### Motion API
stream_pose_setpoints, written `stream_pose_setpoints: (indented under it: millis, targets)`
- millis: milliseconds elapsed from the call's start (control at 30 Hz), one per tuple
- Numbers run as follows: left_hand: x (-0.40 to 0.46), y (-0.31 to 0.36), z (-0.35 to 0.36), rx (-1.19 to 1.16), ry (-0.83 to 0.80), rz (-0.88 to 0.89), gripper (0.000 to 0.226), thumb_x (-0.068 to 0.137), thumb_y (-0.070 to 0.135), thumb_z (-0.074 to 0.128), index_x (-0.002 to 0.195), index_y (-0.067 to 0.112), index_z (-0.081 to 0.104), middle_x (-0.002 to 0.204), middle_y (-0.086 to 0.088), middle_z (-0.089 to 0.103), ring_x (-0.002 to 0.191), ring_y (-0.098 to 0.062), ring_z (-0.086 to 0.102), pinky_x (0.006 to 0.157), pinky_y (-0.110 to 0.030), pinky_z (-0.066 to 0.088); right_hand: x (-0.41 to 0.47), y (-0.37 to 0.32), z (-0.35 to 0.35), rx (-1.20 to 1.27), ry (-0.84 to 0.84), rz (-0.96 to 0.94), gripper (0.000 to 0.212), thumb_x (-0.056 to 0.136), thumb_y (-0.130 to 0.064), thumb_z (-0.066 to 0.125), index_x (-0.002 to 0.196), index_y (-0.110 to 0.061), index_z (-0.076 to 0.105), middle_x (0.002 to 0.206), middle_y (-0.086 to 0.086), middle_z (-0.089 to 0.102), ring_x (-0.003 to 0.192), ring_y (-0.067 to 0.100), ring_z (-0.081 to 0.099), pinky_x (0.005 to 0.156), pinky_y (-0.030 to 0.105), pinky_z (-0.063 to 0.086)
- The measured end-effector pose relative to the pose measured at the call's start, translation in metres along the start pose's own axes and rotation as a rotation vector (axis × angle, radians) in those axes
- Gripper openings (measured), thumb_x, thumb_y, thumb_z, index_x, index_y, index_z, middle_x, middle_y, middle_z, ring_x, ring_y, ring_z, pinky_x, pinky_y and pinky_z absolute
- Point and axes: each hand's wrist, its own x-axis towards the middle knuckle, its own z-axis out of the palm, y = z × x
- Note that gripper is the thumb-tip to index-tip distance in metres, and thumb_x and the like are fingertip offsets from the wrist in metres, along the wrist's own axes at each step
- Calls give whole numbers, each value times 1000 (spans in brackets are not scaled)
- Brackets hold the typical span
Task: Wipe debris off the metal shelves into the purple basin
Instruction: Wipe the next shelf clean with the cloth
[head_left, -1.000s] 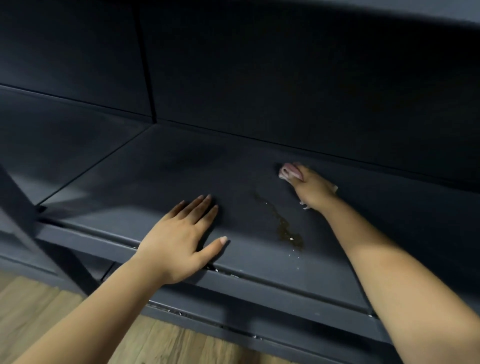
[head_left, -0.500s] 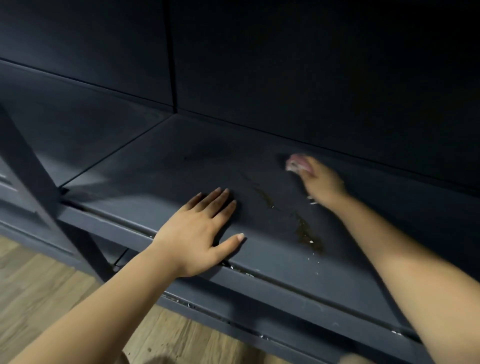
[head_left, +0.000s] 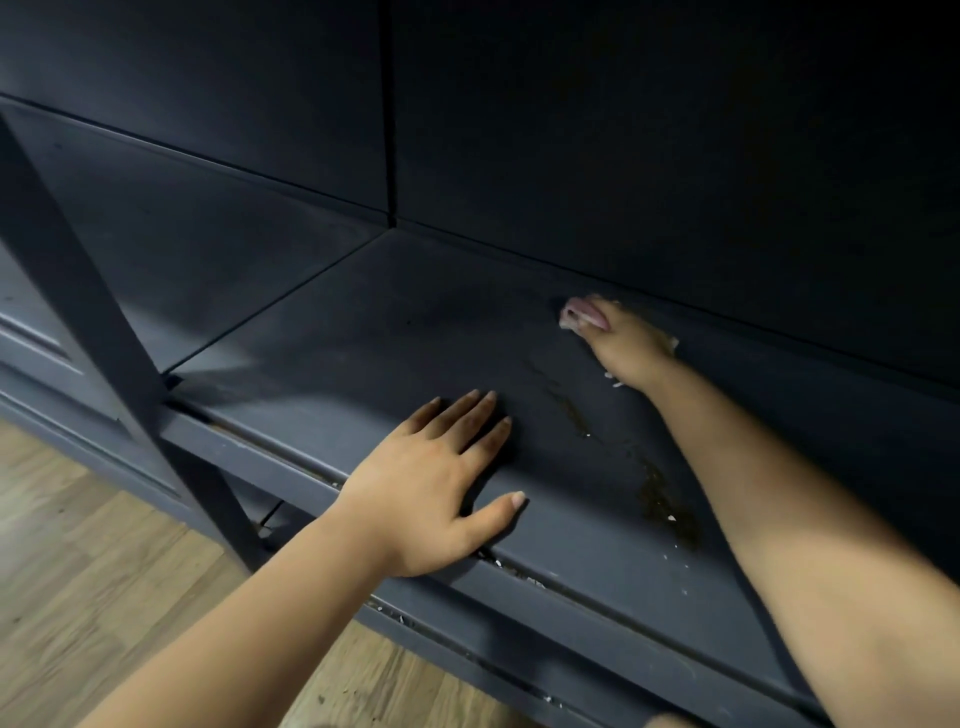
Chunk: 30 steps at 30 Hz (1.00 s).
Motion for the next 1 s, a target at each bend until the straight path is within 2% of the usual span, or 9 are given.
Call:
stream_pose_setpoints:
  millis: [133, 267, 367, 500, 567, 633, 833, 933, 1000]
  targets:
    - [0, 0, -1, -9, -7, 3, 70, 93, 59, 28, 133, 9, 56, 138, -16, 52, 129, -30, 49, 106, -47, 31, -14, -34, 21, 50, -129, -222, 39, 100, -27, 39, 139, -29, 43, 149, -1, 37, 133, 23, 38, 108, 34, 33]
    - [-1, 0, -3, -10, -27, 14, 74, 96, 60, 19, 132, 8, 56, 138, -16, 52, 128, -32, 49, 106, -48, 32, -31, -47, 29, 128, -221, -275, 41, 99, -23, 42, 140, -28, 43, 150, 1, 36, 136, 22, 34, 110, 34, 30]
    - [-4, -1, -8, -73, -50, -1, 79, 97, 62, 9, 137, 8, 50, 142, -15, 47, 133, -31, 43, 110, -47, 24, -38, -46, 21, 187, -185, -220, 41, 99, -20, 42, 140, -25, 43, 143, 1, 46, 129, 21, 44, 100, 25, 35]
    - [-19, -40, -16, -34, -5, -73, 79, 98, 61, 9, 137, 5, 50, 141, -18, 48, 133, -33, 42, 109, -52, 22, -30, 3, -5, 108, -5, -39, 38, 99, -32, 43, 137, -31, 45, 130, 3, 57, 109, 31, 59, 86, 36, 50]
    - [-27, -62, -16, 2, -21, -114, 82, 97, 64, 9, 139, 6, 48, 143, -17, 46, 134, -31, 40, 114, -43, 23, -28, 35, -22, 62, 57, 121, 38, 99, -39, 41, 136, -33, 44, 129, 7, 56, 101, 32, 61, 80, 40, 54]
    - [-30, -72, -13, 10, -35, -144, 82, 95, 67, 11, 140, 9, 47, 145, -14, 43, 136, -29, 38, 114, -36, 17, -25, 56, -31, 43, 69, 222, 41, 99, -43, 37, 139, -32, 41, 131, 7, 53, 94, 30, 63, 69, 32, 53]
    - [-28, -73, -11, 33, -12, -134, 75, 97, 63, 17, 135, 10, 54, 140, -14, 49, 130, -31, 46, 107, -38, 22, 7, 26, -17, 100, 48, 171, 38, 95, -52, 38, 124, -30, 50, 92, -3, 59, 59, 20, 61, 47, 25, 48]
    - [-28, -74, -9, 26, -17, -138, 74, 97, 63, 17, 136, 11, 53, 141, -13, 49, 131, -30, 45, 107, -39, 22, 22, -9, 3, 67, 27, 67, 37, 98, -43, 39, 132, -29, 46, 117, 1, 57, 75, 21, 61, 55, 28, 49]
    - [-28, -75, -8, 31, -18, -136, 74, 97, 62, 17, 136, 11, 53, 141, -13, 48, 132, -30, 45, 108, -39, 22, 28, -33, 18, -18, -20, -63, 40, 100, -36, 38, 139, -26, 40, 141, 4, 46, 113, 25, 55, 87, 34, 47]
